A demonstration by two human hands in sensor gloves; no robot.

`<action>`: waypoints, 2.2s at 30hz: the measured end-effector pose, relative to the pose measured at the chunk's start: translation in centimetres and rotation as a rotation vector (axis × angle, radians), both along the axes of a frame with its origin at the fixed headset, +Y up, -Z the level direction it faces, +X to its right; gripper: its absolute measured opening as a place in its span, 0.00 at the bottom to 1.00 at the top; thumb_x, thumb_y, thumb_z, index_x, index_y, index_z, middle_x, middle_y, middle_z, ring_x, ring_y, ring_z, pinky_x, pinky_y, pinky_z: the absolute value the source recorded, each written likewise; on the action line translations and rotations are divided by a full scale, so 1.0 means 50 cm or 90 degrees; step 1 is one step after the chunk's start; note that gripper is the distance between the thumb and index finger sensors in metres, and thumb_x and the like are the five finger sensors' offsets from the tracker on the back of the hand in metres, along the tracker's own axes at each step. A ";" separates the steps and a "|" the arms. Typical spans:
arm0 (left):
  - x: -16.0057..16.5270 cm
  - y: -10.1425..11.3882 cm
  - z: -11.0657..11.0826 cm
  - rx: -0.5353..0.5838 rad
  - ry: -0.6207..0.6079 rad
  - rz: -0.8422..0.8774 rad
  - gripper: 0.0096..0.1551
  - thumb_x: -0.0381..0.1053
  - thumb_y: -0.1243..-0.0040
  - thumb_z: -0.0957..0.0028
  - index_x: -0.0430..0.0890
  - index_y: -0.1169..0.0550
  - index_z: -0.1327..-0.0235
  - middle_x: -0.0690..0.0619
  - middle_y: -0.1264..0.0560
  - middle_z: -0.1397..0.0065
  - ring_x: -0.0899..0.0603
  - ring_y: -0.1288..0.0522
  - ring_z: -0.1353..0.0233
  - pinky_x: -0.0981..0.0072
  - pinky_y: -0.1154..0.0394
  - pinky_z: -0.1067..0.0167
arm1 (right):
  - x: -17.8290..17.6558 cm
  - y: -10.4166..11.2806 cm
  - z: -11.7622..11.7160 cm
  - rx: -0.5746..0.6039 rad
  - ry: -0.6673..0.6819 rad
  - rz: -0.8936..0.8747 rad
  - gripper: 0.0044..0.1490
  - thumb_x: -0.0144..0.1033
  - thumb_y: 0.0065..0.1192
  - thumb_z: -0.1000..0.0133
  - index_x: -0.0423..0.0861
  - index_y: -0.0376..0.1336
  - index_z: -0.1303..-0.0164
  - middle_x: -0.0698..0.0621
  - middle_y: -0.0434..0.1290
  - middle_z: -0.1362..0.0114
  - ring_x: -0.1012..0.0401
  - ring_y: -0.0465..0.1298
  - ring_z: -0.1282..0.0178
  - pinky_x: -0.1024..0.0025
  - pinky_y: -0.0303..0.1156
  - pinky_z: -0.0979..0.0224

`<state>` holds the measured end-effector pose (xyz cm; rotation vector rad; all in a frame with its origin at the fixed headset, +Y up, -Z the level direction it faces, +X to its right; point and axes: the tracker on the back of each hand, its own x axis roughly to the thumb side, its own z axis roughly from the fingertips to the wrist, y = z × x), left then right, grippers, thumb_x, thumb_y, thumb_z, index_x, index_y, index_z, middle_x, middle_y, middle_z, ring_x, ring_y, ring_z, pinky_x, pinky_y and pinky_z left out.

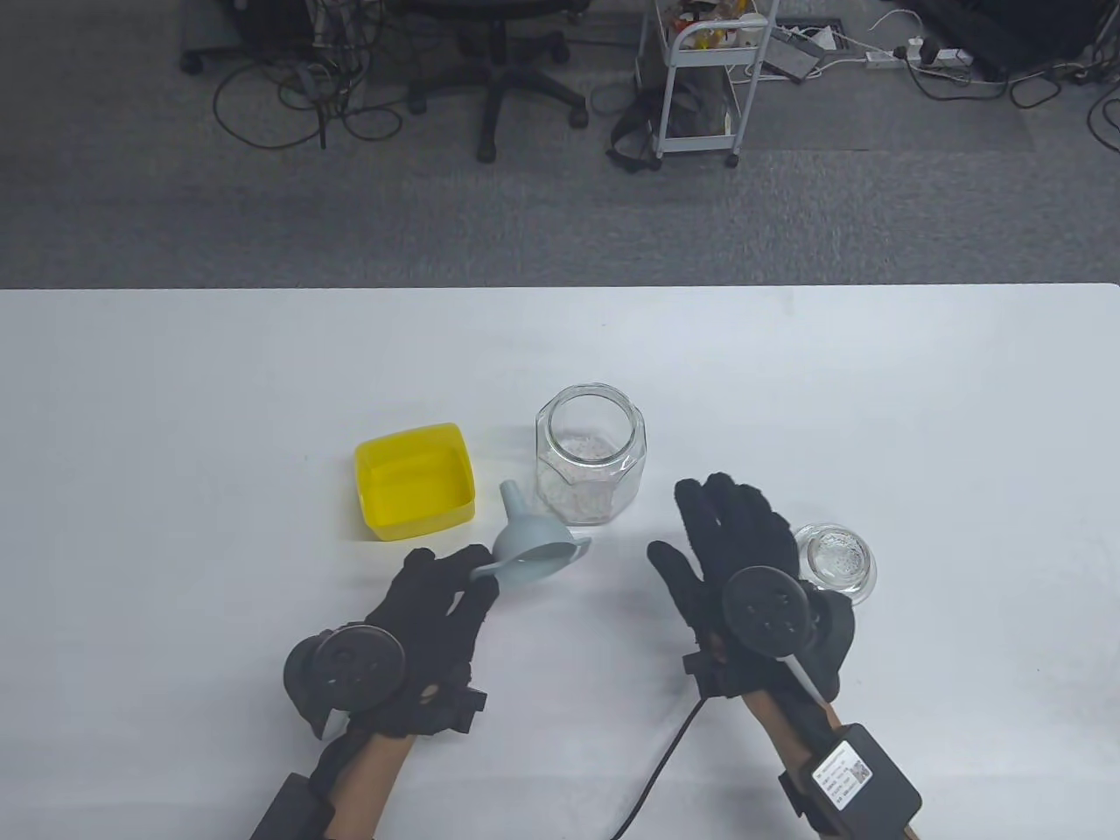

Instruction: Transfer rice through funnel into glass jar

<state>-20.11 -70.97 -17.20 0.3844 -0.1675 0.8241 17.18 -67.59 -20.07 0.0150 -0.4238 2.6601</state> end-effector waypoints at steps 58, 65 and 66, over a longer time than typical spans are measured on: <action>-0.179 -0.078 -0.157 -0.333 0.147 -0.062 0.35 0.62 0.38 0.38 0.64 0.36 0.18 0.38 0.52 0.09 0.27 0.47 0.13 0.23 0.46 0.25 | 0.147 -0.132 -0.043 -0.279 -0.105 0.178 0.58 0.74 0.59 0.57 0.69 0.36 0.24 0.48 0.36 0.11 0.40 0.35 0.14 0.28 0.38 0.22; -0.077 0.035 -0.076 -0.179 0.120 -0.321 0.49 0.74 0.43 0.41 0.61 0.48 0.13 0.41 0.57 0.07 0.27 0.55 0.11 0.20 0.52 0.26 | 0.147 -0.130 -0.053 -0.246 -0.129 0.172 0.59 0.74 0.60 0.58 0.69 0.36 0.24 0.47 0.34 0.12 0.39 0.34 0.14 0.28 0.37 0.22; -0.058 0.041 -0.068 -0.161 0.107 -0.328 0.50 0.76 0.43 0.42 0.60 0.48 0.13 0.41 0.57 0.07 0.27 0.55 0.11 0.20 0.53 0.27 | 0.148 -0.130 -0.055 -0.239 -0.135 0.174 0.59 0.75 0.60 0.58 0.69 0.35 0.24 0.47 0.34 0.12 0.39 0.34 0.14 0.28 0.38 0.22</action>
